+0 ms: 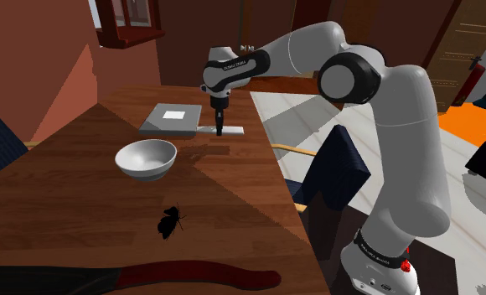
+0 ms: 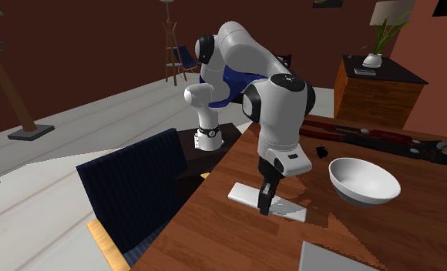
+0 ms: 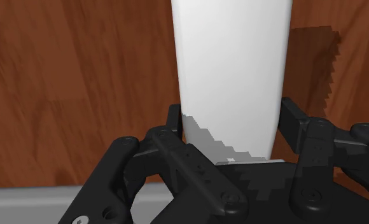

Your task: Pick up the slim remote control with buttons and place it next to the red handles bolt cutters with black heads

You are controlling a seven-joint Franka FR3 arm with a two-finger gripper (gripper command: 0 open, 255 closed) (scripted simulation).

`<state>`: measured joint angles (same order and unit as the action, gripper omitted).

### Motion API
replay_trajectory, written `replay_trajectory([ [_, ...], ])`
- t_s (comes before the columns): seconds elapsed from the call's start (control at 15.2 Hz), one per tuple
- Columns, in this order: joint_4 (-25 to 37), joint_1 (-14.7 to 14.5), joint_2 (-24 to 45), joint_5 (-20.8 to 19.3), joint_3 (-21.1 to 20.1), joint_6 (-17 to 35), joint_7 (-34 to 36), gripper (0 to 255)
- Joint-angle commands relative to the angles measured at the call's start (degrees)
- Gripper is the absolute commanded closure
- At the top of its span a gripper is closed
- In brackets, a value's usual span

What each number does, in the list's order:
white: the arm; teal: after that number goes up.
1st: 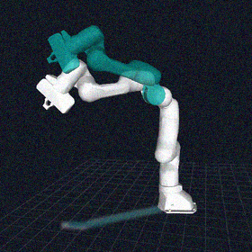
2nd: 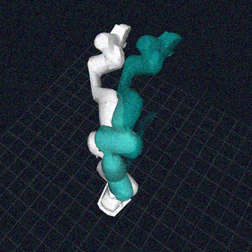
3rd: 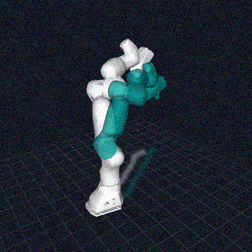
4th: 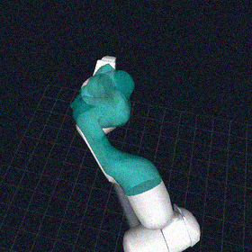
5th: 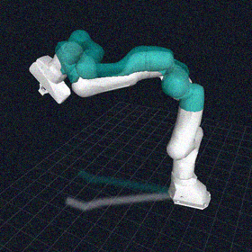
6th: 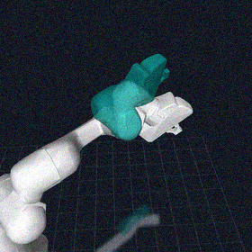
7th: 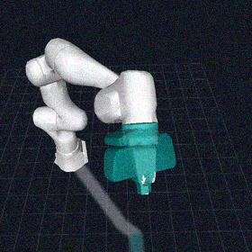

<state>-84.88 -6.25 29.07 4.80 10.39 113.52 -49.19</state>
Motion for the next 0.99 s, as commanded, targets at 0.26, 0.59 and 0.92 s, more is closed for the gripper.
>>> replay_trajectory([
  [0.26,3.2,0.0,-1.0,-0.2,0.1,-4.2,0.2,255],
  [0.59,6.2,0.1,-1.5,-0.4,0.2,-7.7,0.3,255],
  [0.92,-1.9,-3.7,-7.3,-1.7,-0.6,-5.2,4.6,255],
])
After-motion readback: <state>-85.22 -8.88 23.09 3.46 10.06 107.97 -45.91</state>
